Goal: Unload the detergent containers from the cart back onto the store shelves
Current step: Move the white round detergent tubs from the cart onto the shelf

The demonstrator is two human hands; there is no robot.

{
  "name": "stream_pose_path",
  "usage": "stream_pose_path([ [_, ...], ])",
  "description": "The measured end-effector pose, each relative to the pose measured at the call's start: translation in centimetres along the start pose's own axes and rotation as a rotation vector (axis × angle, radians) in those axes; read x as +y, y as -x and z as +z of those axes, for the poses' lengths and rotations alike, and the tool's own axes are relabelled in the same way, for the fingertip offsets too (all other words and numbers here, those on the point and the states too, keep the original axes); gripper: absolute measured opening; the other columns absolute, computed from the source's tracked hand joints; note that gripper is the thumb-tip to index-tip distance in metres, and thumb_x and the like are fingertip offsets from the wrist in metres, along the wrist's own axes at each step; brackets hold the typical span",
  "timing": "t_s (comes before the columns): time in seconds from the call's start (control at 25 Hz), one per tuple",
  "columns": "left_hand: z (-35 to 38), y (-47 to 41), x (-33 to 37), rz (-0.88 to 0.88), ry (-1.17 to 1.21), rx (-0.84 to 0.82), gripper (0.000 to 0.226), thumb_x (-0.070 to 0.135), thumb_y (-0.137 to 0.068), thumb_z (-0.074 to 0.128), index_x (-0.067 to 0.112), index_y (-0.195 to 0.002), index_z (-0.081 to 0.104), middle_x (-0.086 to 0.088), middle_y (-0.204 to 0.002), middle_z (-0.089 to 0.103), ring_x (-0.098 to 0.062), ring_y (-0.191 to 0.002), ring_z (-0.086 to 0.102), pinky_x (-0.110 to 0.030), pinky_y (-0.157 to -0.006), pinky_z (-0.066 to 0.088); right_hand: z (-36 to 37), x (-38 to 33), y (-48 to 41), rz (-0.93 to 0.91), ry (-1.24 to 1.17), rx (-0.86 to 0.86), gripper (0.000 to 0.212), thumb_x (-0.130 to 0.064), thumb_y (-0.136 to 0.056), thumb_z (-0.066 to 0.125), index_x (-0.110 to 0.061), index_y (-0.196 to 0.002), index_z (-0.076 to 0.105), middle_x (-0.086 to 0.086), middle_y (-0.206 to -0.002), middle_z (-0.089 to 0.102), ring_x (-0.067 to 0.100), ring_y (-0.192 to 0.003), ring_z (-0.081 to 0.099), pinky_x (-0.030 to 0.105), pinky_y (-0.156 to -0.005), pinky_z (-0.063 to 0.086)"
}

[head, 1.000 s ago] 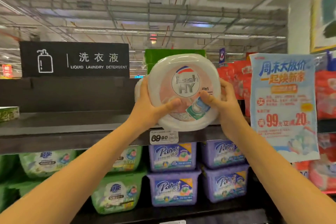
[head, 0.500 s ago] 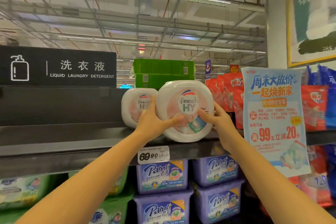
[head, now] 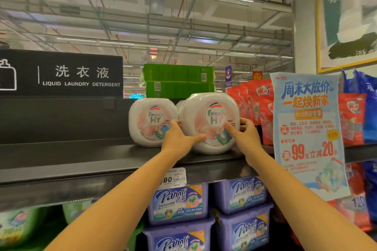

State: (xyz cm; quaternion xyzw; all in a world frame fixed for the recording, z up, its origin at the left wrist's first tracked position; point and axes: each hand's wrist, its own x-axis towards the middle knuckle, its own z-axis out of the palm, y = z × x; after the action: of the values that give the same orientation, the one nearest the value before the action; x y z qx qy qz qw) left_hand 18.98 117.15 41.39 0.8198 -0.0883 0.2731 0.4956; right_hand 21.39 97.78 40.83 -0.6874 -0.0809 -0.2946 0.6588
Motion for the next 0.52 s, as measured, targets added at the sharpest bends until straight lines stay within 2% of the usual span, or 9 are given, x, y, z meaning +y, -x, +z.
stream_pose_path([
  [0.08, 0.6, -0.5, -0.1, -0.017, -0.038, 0.0, 0.08, 0.044, -0.067, 0.084, 0.016, -0.126, 0.037, -0.006, -0.131, 0.054, -0.024, -0.115, 0.055, -0.042, -0.098, 0.049, 0.3, 0.4, -0.5, 0.011, 0.004, 0.062, 0.041, -0.031, -0.085, 0.071, -0.014, -0.113, 0.046, 0.006, -0.109, 0.059, 0.015, -0.088, 0.06, 0.022, -0.061, 0.049],
  [0.16, 1.0, -1.0, -0.1, -0.009, -0.105, -0.011, 0.077, 0.047, -0.07, 0.081, 0.017, -0.126, 0.039, -0.006, -0.13, 0.056, -0.024, -0.113, 0.056, -0.042, -0.095, 0.05, 0.4, 0.8, -1.3, 0.001, 0.052, 0.08, 0.036, -0.031, -0.086, 0.07, -0.014, -0.106, 0.045, 0.003, -0.103, 0.057, 0.012, -0.082, 0.057, 0.019, -0.057, 0.044],
  [0.32, 1.1, -1.6, 0.0, -0.019, -0.179, 0.062, 0.079, 0.053, -0.066, 0.081, 0.019, -0.127, 0.046, -0.002, -0.127, 0.06, -0.024, -0.113, 0.058, -0.044, -0.092, 0.051, 0.4, 1.3, -2.4, -0.041, 0.134, 0.045, 0.035, -0.032, -0.086, 0.07, -0.012, -0.103, 0.047, 0.003, -0.099, 0.058, 0.014, -0.085, 0.058, 0.019, -0.056, 0.042],
  [0.44, 1.0, -1.7, -0.1, -0.019, -0.186, 0.096, 0.08, 0.054, -0.062, 0.083, 0.02, -0.125, 0.048, -0.001, -0.127, 0.061, -0.023, -0.114, 0.058, -0.045, -0.094, 0.05, 0.4, 1.8, -2.4, -0.071, 0.138, 0.051, 0.033, -0.033, -0.085, 0.07, -0.014, -0.1, 0.047, -0.002, -0.092, 0.057, 0.003, -0.077, 0.056, 0.018, -0.055, 0.042],
  [0.52, 1.1, -1.7, -0.1, -0.01, -0.205, 0.103, 0.081, 0.055, -0.062, 0.082, 0.019, -0.126, 0.048, -0.002, -0.127, 0.061, -0.023, -0.114, 0.058, -0.044, -0.093, 0.05, 0.5, 1.9, -2.4, -0.083, 0.163, 0.052, 0.032, -0.035, -0.086, 0.069, -0.015, -0.099, 0.046, -0.006, -0.088, 0.055, 0.002, -0.076, 0.054, 0.016, -0.055, 0.041],
])
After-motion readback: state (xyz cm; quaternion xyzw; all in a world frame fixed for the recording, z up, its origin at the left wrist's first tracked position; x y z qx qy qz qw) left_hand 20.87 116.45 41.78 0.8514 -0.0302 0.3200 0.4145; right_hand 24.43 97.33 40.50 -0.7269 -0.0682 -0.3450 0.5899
